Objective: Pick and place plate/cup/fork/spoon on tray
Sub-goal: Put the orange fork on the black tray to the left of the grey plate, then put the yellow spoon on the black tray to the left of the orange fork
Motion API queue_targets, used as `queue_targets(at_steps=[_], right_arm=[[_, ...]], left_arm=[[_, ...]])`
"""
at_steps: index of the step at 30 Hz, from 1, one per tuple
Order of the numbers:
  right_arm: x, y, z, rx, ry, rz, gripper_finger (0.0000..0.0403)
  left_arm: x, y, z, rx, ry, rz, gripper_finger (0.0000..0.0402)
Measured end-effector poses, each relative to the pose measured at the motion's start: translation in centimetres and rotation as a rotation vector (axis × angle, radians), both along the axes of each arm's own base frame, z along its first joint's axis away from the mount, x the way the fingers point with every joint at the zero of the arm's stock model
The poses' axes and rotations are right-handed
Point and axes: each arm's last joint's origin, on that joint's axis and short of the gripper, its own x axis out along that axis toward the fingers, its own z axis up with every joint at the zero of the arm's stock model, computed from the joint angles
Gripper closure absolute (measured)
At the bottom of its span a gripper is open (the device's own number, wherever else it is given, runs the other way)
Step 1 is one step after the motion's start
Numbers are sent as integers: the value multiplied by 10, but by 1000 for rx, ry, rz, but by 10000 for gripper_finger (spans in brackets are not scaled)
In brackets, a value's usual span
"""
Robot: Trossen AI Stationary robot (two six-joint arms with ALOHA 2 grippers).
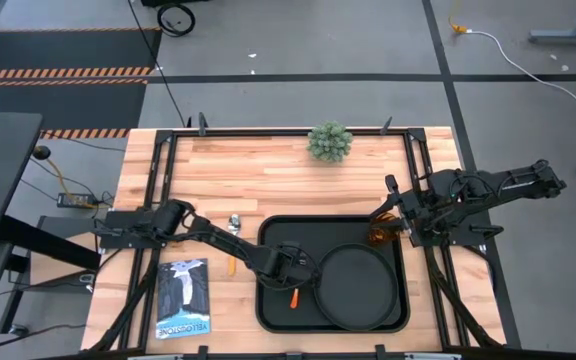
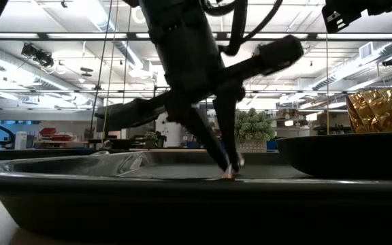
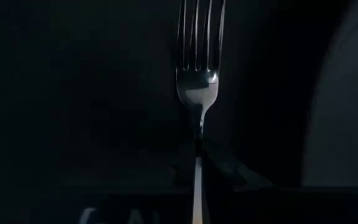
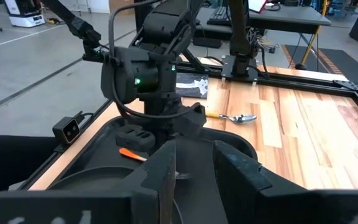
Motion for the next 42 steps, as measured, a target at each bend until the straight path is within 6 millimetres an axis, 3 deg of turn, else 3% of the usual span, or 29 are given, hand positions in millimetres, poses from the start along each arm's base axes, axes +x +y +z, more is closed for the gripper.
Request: queue_targets(at_steps=[17,26,29,37,42], right_arm=[[0,1,0,5,1,12,289],[0,2,0,5,1,16,289],[0,2,0,5,-1,16,289],[0,2,0,5,0,16,289],[0,2,0,6,-1,15,289]], left_arm=[[1,0,0,-5,-19,40,358],[1,1,1,12,-18,17,305],[-1,4,10,31,-15,-18,292],[-27,20,42,74,165,-176,293],[-53,31,51,126,399,-183,312]])
